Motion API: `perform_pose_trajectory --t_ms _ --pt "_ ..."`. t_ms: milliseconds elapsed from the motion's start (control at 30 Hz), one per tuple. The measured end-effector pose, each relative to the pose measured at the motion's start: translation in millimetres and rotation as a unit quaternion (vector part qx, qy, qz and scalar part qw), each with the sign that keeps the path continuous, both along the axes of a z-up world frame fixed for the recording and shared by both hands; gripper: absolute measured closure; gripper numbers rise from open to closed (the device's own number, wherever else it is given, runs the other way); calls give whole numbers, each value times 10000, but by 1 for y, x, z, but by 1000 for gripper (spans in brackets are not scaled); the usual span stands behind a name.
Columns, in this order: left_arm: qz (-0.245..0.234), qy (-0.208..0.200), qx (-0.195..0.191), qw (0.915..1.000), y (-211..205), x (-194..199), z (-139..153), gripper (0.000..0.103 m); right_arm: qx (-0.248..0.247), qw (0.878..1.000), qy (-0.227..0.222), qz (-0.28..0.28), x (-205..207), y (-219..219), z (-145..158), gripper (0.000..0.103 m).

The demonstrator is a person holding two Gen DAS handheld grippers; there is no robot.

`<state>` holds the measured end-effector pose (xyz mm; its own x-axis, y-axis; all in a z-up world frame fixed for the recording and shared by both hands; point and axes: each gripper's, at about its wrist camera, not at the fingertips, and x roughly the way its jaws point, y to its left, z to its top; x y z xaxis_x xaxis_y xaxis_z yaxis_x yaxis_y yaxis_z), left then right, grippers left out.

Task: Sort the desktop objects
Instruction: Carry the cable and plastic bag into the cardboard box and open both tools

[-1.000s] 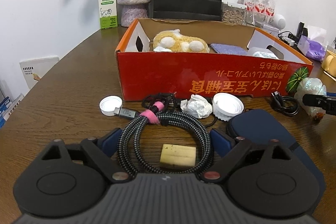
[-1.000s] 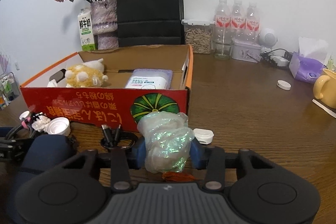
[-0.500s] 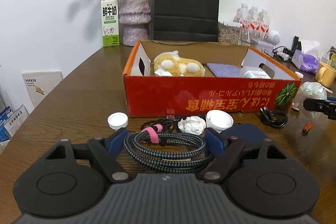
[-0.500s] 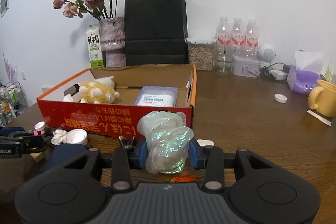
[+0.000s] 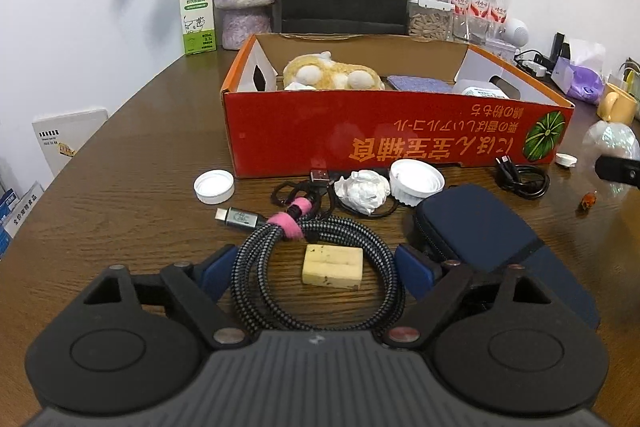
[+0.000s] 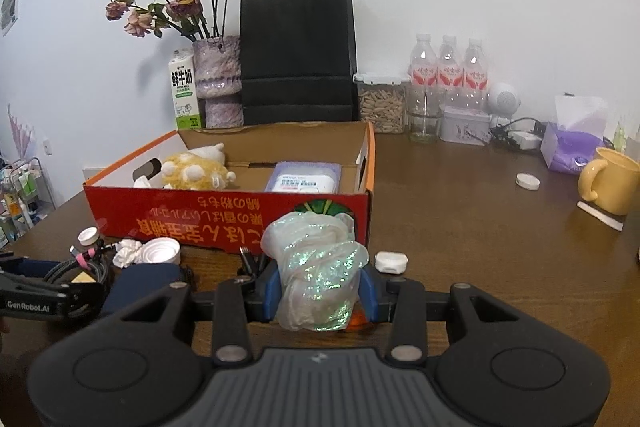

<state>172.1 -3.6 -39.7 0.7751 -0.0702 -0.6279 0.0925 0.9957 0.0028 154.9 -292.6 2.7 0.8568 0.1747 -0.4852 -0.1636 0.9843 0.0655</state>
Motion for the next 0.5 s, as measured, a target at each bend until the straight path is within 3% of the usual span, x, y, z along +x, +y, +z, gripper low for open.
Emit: perform_pose_trajectory --t_ms 67,200,233,267,500 --pt "66 80 74 9999 -1 4 -2 3 19 10000 52 5 -1 0 -3 65" --pt "36 196 81 9998 1 8 -6 1 28 9999 102 41 -4 2 -6 64" --pt "18 198 82 9998 1 7 -6 2 25 9999 113 48 -5 3 -6 64" --pt "-3 185 67 9998 2 6 -6 11 24 9999 123 53 -5 3 -7 64" --pt "-84 -45 108 9999 3 -4 -1 15 39 9999 107 71 -10 5 -7 64"
